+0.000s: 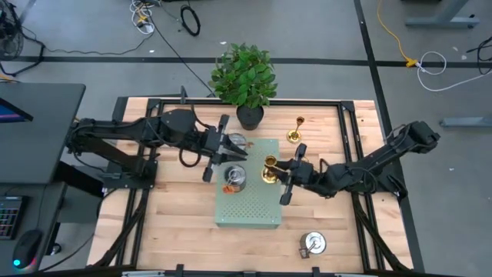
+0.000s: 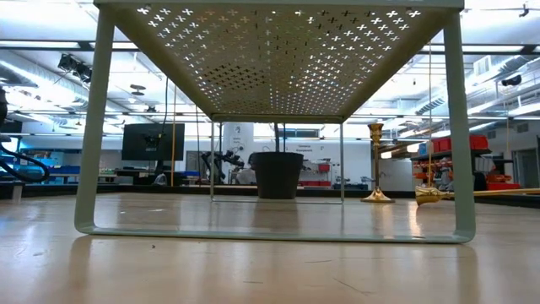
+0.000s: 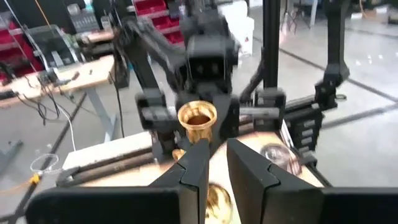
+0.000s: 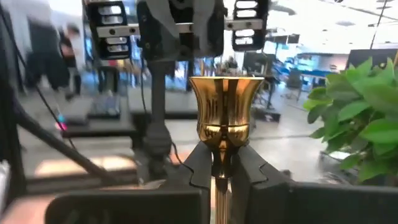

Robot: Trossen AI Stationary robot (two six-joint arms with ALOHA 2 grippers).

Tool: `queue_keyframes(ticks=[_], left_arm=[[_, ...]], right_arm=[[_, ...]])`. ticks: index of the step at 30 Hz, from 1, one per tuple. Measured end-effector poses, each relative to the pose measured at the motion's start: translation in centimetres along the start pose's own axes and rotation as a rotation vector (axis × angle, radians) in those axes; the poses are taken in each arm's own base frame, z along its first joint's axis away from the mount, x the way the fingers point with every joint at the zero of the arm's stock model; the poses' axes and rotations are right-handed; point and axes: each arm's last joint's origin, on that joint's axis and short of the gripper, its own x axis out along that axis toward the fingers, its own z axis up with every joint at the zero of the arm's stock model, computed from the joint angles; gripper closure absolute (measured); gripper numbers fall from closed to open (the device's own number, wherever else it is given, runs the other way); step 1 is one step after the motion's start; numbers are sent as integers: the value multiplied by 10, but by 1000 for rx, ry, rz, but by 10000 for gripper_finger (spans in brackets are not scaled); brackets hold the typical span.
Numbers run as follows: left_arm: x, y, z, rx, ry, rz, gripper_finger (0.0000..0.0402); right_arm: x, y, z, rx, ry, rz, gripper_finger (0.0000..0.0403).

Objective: Pick & Place candle stick holders
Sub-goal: Put the bottom gold candle holder on the shelf

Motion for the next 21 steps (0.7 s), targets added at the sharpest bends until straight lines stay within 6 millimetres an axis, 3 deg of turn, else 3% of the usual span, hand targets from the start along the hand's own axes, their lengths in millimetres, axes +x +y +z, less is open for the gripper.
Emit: queue_keyframes(ticks=[7, 12, 21], left_arm=[[0, 0, -3, -3, 30, 2, 335], [0, 0, -2, -3, 30, 5, 335], [0, 0, -2, 4, 28, 5, 335]], right_arm=[[-18, -8, -36, 133, -77, 31, 385], [-23, -12, -48, 173, -66, 12, 385], [-14, -3, -69, 143, -96, 20, 385]])
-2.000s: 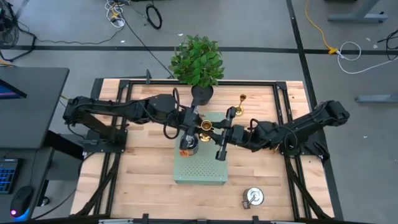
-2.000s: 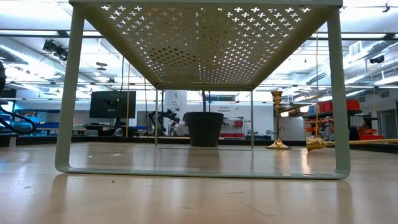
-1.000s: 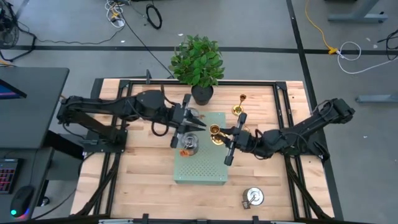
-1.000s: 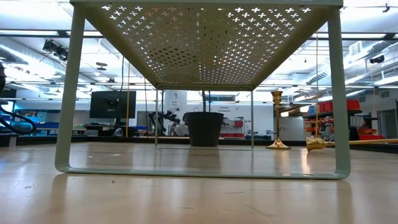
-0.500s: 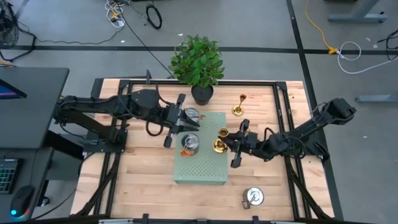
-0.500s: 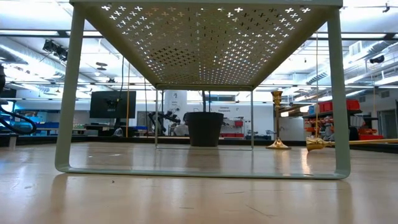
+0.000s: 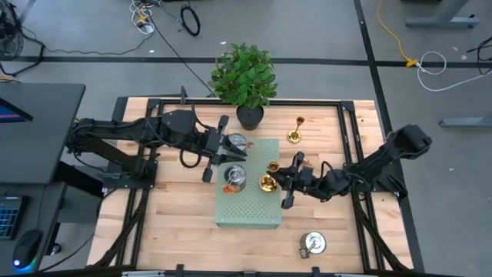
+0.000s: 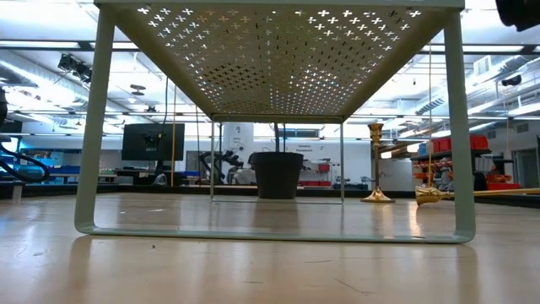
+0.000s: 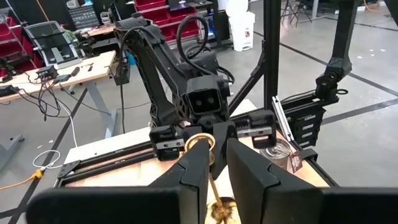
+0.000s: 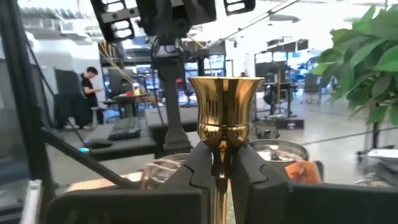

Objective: Pick & Place candle stick holders
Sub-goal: Put the bottom gold candle holder on the shelf

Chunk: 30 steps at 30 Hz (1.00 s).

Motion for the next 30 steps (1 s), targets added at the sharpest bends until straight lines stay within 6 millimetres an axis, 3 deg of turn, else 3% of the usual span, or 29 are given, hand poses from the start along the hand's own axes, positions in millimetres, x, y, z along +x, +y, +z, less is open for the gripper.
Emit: queue_keyframes(ticks=[9, 25, 30], left_arm=[[0, 0, 0, 0, 1, -1, 335], [0, 0, 0, -1, 1, -2, 335], [0, 0, 0, -1, 1, -2, 335]], right_arm=[[10, -7, -12, -25, 8, -16, 385], [11, -8, -17, -36, 37, -16, 384], [11, -8, -17, -31, 40, -18, 345]])
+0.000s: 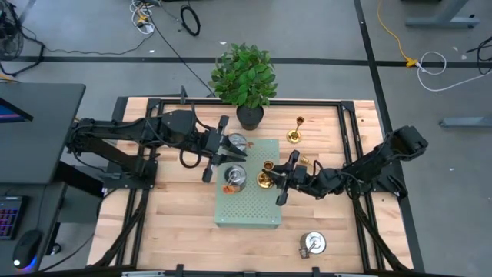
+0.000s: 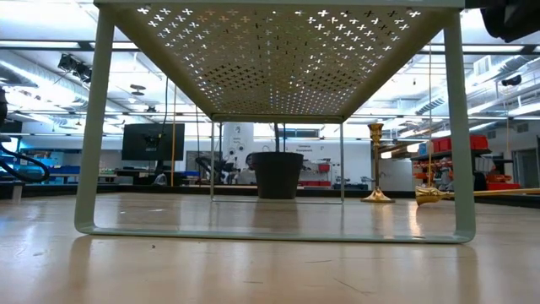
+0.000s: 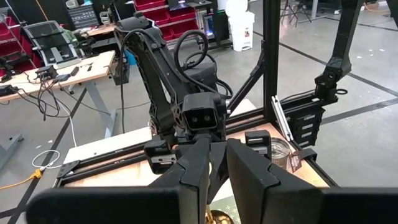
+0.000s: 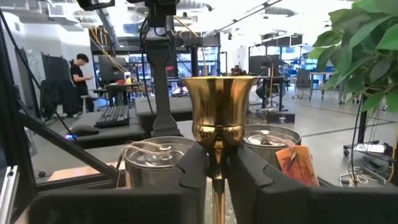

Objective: Pick & Place candle stick holders
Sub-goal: Put the bottom gold candle holder on the shelf, then align the top gold candle holder with the other gold candle holder on the shelf

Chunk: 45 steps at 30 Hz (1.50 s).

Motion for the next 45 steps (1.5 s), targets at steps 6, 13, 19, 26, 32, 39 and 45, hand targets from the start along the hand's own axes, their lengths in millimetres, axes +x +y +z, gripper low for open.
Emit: queue_keyframes(ticks=[6, 13, 19, 26, 32, 39, 45], left_arm=[[0, 0, 0, 0, 0, 0, 335], [0, 0, 0, 0, 0, 0, 335], [0, 0, 0, 0, 0, 0, 335], [0, 0, 0, 0, 0, 0, 335], [0, 0, 0, 0, 0, 0, 335], [0, 0, 0, 0, 0, 0, 335], [0, 0, 0, 0, 0, 0, 335]], right_arm=[[0, 1, 0, -3, 1, 3, 305], [-3, 4, 0, -11, 2, 15, 293], [-6, 6, 3, -40, -10, -23, 285], [-6, 7, 6, -48, -39, 10, 233], [-6, 7, 6, -50, -35, -9, 164], [-15, 13, 9, -96, -17, -81, 103], [-28, 17, 18, -129, 8, -189, 84]])
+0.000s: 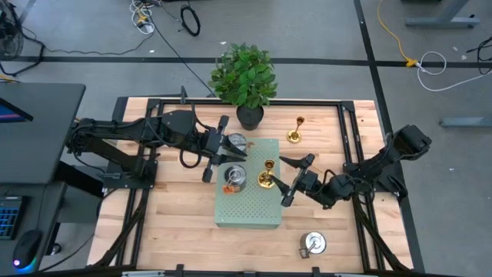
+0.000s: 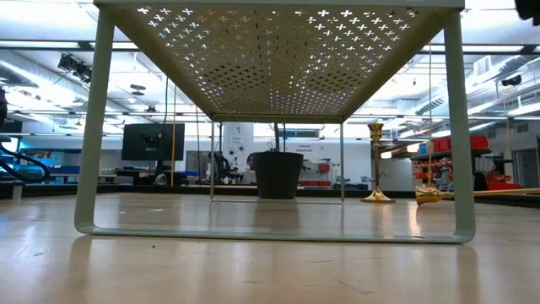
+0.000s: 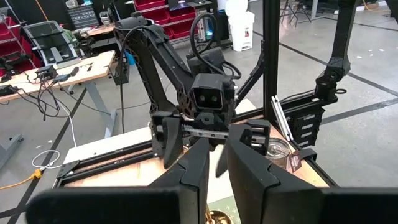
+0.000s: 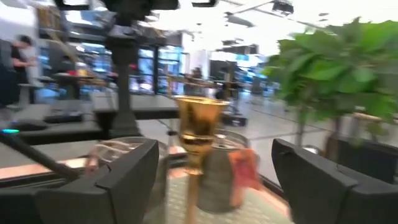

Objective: Pick & Place candle stick holders
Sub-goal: Align the top gold candle holder with the other gold candle holder on the shelf

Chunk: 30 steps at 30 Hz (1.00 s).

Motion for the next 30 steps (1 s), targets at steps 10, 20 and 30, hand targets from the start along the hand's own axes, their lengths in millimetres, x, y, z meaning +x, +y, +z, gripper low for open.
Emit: queue_keyframes(ticks=[10, 20, 30], left_arm=[[0, 0, 0, 0, 4, -1, 335], [0, -1, -5, -5, 49, -10, 335], [0, -1, -6, -4, 60, -12, 335]], right_arm=[[-37, 8, -2, -127, 197, -327, 83], [-72, -6, -50, 77, 174, -308, 101], [-78, -65, -107, 92, 168, -438, 112]])
